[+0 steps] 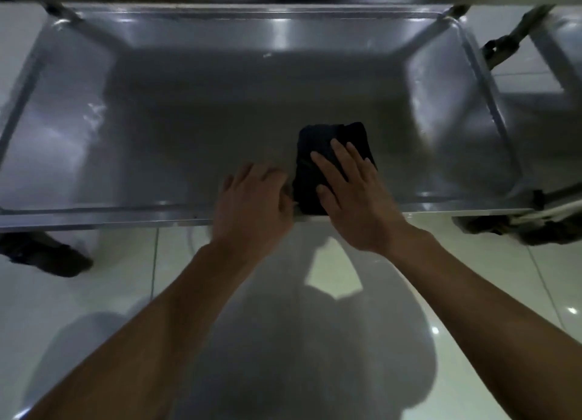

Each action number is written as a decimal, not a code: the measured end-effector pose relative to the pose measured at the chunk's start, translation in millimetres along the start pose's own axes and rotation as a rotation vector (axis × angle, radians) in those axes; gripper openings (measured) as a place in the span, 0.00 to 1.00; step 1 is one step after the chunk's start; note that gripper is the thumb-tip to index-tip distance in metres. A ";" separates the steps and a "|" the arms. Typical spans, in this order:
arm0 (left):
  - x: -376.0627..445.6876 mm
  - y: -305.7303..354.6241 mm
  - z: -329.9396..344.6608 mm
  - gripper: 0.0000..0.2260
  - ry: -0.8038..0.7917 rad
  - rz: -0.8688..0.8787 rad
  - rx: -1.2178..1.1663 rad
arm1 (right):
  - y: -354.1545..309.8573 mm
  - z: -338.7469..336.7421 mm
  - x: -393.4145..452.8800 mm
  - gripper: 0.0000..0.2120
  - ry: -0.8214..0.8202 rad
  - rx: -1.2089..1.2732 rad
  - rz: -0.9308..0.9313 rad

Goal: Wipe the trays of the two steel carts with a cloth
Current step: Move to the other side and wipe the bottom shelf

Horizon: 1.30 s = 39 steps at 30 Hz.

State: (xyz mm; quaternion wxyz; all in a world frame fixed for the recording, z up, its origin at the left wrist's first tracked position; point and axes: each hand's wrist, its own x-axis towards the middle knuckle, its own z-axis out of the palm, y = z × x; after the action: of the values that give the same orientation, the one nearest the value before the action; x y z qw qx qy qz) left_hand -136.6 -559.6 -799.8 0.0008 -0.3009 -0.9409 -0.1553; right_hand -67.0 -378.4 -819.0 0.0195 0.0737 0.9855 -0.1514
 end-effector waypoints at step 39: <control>-20.5 -81.5 -12.8 0.13 0.029 -0.180 0.077 | -81.0 28.9 84.1 0.27 -0.020 0.041 0.038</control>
State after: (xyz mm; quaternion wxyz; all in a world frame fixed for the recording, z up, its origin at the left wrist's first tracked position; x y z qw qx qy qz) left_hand -167.1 -637.8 -813.3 0.0121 -0.2124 -0.9694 -0.1227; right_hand -161.9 -451.8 -827.7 0.0307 0.0914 0.9804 -0.1718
